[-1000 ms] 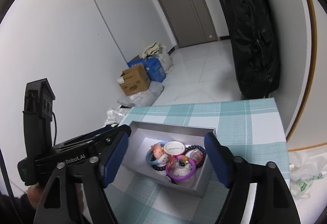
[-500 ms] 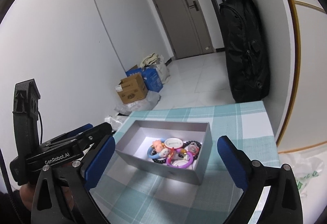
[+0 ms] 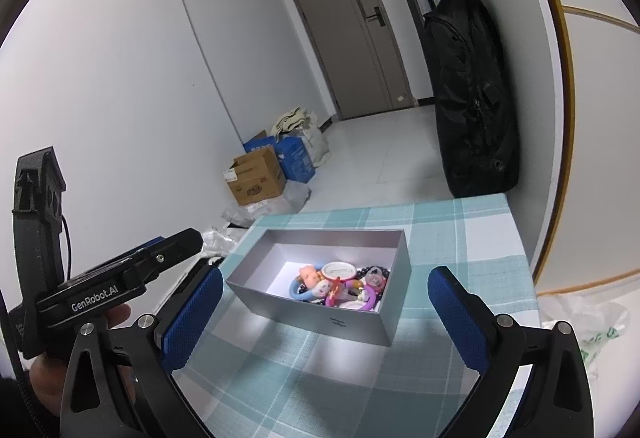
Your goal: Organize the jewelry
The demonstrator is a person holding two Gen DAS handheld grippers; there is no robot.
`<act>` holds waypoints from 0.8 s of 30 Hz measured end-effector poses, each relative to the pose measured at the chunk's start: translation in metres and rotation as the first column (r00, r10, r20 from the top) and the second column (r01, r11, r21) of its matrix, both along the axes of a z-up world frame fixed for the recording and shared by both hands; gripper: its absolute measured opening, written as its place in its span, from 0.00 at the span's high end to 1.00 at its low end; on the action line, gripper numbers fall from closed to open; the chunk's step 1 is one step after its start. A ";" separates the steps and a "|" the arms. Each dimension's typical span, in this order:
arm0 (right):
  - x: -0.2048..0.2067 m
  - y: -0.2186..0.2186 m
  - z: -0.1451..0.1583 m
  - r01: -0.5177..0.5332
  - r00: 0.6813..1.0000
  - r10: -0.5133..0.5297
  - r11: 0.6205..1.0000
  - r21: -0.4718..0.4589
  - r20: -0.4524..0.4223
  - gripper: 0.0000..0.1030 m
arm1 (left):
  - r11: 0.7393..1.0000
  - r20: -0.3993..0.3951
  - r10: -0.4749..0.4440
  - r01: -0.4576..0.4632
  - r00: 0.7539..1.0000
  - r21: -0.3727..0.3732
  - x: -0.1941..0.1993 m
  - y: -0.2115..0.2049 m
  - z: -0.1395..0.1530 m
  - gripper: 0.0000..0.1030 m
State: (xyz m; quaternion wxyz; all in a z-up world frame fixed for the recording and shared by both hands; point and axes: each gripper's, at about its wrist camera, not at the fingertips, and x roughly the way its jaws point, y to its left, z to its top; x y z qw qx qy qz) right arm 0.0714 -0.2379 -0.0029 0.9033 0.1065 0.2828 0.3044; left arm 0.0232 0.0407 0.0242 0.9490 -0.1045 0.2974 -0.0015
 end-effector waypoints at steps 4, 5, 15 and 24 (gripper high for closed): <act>0.000 0.001 0.002 -0.003 1.000 0.003 1.000 0.003 0.002 0.00 | 1.000 -0.012 -0.009 0.009 1.000 0.004 0.002 -0.002 0.000 0.22; 0.000 0.002 0.003 -0.004 1.000 0.004 1.000 0.001 0.005 0.00 | 1.000 -0.011 -0.010 0.010 1.000 0.010 0.002 -0.003 0.000 0.22; 0.001 0.001 0.007 -0.006 1.000 0.007 1.000 0.016 -0.004 0.00 | 1.000 -0.028 -0.018 0.018 0.999 0.007 0.001 -0.005 -0.002 0.22; -0.001 0.005 0.009 -0.013 1.000 0.013 1.000 0.013 0.000 0.00 | 0.999 -0.035 -0.037 0.037 0.999 -0.007 0.001 -0.005 -0.001 0.22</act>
